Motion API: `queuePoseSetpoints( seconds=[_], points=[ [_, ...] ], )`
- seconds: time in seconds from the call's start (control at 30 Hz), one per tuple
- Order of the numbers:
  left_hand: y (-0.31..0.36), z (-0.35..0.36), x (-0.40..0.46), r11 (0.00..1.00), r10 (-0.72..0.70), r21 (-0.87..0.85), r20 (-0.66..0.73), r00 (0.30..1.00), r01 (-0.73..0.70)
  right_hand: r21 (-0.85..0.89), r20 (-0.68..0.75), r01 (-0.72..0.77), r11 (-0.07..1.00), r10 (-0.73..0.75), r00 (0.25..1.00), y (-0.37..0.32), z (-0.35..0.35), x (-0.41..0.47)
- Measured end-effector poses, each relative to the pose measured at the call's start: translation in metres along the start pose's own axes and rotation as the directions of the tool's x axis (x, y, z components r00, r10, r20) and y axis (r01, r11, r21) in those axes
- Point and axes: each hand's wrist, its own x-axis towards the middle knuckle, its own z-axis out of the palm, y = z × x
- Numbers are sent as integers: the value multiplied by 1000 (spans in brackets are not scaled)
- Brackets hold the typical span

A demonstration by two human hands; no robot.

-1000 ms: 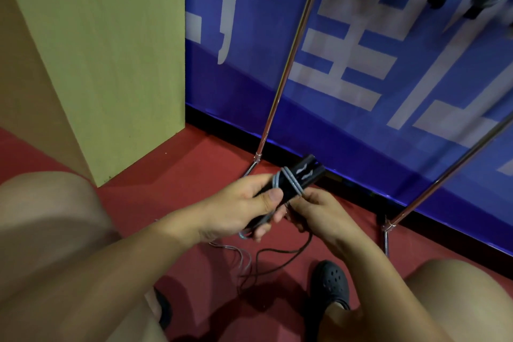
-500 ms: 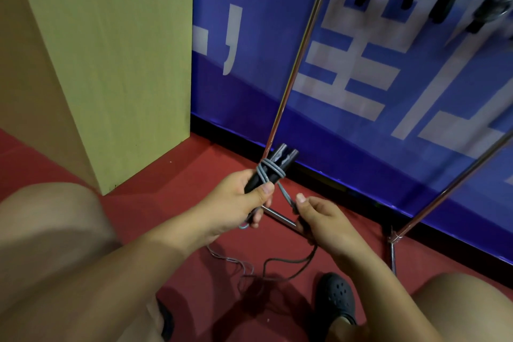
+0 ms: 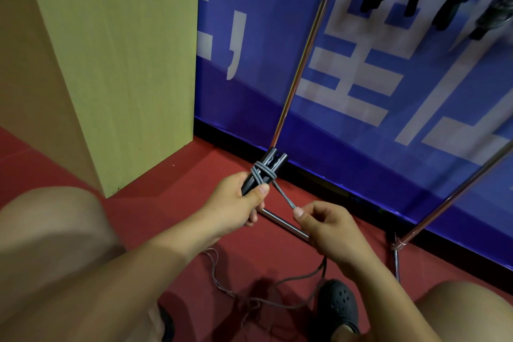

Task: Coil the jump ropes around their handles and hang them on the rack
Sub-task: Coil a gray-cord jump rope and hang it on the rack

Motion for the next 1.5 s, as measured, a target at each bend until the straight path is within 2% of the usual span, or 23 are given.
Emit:
queuePoseSetpoints(
  seconds=[0.1,0.23,0.3,0.53,0.7,0.8,0.9,1.0,1.1,1.2,1.33,1.5],
  points=[
    [1,0,0,1000,-1,2,-22,1000,1,50,-31,-41,998,43,999,-3,-3,0],
    [0,0,2,999,20,41,-48,999,-18,281,-6,-154,947,162,987,-7,-9,2],
    [-2,0,2,998,25,66,-58,998,-21,332,20,-184,925,188,982,-8,-10,1],
    [-6,-2,5,994,37,104,-75,996,-29,212,86,-99,972,83,993,-11,-7,-3],
    [-10,-4,8,981,58,189,-78,995,-43,234,159,-69,970,32,987,-15,-8,-7],
    [-14,-7,11,946,94,317,-69,993,-68,216,145,-50,975,19,989,-17,-10,-10],
    [-13,-6,8,838,115,542,-64,991,-62,206,119,-18,978,-7,993,-17,-10,-12],
    [-12,-1,5,711,96,701,-24,995,-52,161,125,11,987,-31,992,-15,-7,-15],
    [-15,2,4,632,39,772,46,998,-60,86,157,38,996,-51,986,-13,-4,-19],
    [-15,3,2,603,-16,791,139,990,-102,55,180,43,998,-52,982,-13,-4,-21],
    [-17,2,-6,569,-60,802,263,963,-184,126,202,13,992,-39,979,-9,0,-19],
    [-17,4,-12,548,-39,787,363,931,-284,187,190,-49,981,12,982,-7,3,-16]
  ],
)
